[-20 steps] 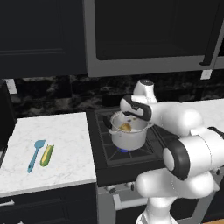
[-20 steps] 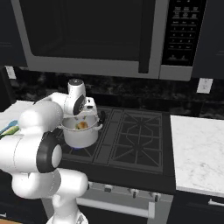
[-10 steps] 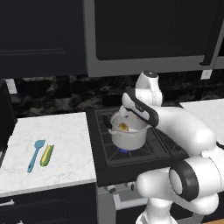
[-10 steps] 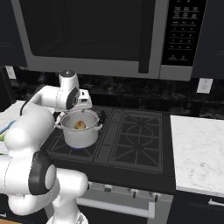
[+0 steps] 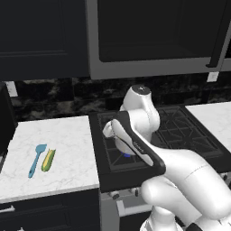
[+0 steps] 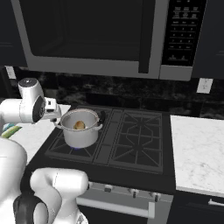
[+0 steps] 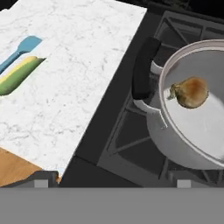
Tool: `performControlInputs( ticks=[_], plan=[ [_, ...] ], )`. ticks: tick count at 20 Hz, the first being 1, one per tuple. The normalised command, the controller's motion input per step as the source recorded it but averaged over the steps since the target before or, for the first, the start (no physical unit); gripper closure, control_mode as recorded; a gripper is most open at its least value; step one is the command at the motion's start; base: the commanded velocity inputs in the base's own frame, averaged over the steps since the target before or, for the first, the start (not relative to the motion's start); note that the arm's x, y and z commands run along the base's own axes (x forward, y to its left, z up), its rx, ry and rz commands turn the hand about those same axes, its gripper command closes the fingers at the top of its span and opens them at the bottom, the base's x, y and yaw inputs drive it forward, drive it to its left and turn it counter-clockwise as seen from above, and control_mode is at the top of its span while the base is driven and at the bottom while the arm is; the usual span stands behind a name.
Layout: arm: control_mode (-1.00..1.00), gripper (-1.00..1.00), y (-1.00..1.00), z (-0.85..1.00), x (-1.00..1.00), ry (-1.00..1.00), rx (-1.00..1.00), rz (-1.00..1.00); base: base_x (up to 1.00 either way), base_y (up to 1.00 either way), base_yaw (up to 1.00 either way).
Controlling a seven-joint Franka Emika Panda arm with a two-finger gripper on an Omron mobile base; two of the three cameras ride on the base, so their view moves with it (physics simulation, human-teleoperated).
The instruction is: Put the corn and onion in the pot. Retrieve the spatula and lightly stir the vegetables in the pot.
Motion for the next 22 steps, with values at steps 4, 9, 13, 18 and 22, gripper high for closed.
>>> performControlInputs(
  ticks=[4, 9, 13, 18, 22],
  plan=[
    [-1.00, -1.00, 1.00, 0.08, -0.38, 0.16, 0.18, -0.03, 0.00, 0.00, 0.00],
    [-1.00, -1.00, 1.00, -0.17, 0.00, 0.23, 0.21, -0.15, 0.00, 0.00, 0.00],
    [-1.00, -1.00, 1.00, -0.16, 0.00, 0.17, 0.04, -0.18, 0.00, 0.00, 0.00],
    [-1.00, -1.00, 1.00, -0.25, 0.26, 0.13, -0.16, -0.07, 0.00, 0.00, 0.00],
    [-1.00, -1.00, 0.79, -0.44, 0.52, 0.16, -0.12, 0.00, 0.00, 0.00, 0.00]
  ],
)
